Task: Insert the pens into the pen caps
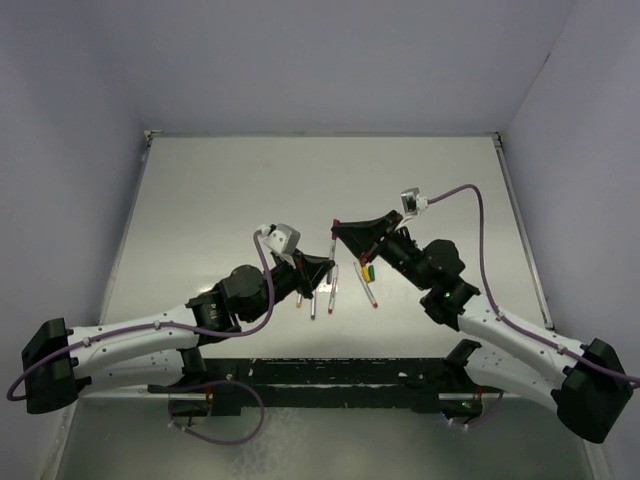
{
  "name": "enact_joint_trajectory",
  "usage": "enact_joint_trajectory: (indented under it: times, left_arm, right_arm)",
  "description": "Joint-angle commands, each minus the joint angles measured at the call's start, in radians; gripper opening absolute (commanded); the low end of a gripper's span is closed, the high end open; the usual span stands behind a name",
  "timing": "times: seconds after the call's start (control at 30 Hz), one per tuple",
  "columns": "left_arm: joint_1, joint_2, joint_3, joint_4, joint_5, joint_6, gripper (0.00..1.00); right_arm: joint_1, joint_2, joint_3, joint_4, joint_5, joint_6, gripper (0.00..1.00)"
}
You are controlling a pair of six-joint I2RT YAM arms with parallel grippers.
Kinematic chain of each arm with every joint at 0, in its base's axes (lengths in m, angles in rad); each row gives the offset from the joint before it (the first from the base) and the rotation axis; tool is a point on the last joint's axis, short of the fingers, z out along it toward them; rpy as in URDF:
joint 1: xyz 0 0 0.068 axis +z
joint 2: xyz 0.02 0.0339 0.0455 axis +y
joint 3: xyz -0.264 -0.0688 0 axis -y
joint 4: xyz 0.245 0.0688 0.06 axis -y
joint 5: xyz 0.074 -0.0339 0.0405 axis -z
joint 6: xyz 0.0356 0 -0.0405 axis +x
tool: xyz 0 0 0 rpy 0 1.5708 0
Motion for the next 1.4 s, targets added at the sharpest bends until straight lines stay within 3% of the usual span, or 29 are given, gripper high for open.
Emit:
enact_joint_trajectory:
  times: [0.0, 0.2, 0.37, 0.67, 1.03, 1.3, 1.33, 1.37]
  left_arm:
    - [-0.004, -0.021, 0.04, 0.147, -0.012, 0.063, 0.0]
    - [-0.002, -0.019, 0.09, 0.195, -0.035, 0.122, 0.0]
    - [0.013, -0.013, 0.141, 0.2, -0.049, 0.173, 0.0]
    - [0.1, -0.019, 0.172, 0.229, -0.013, 0.151, 0.0]
    - [0.183, -0.051, 0.172, 0.21, 0.038, 0.104, 0.0]
    - [0.182, -0.073, 0.109, 0.073, 0.022, 0.047, 0.0]
    - [0.181, -0.079, 0.093, 0.056, 0.02, 0.035, 0.0]
    - [0.182, -0.084, 0.08, 0.033, 0.017, 0.014, 0.0]
  right_arm:
    - [0.009, 0.032, 0.001, -0.012, -0.112, 0.005, 0.0]
    - [0.014, 0.074, 0.002, -0.041, -0.167, 0.001, 0.0]
    - [0.032, 0.096, 0.029, -0.159, -0.158, -0.051, 0.0]
    - [0.073, 0.133, 0.023, -0.292, -0.124, -0.095, 0.0]
    - [0.13, 0.193, 0.035, -0.306, -0.07, -0.107, 0.0]
    - [0.132, 0.198, 0.113, -0.276, 0.034, -0.143, 0.0]
    - [0.132, 0.198, 0.133, -0.282, 0.056, -0.158, 0.03]
    - [0.132, 0.198, 0.162, -0.293, 0.08, -0.173, 0.13]
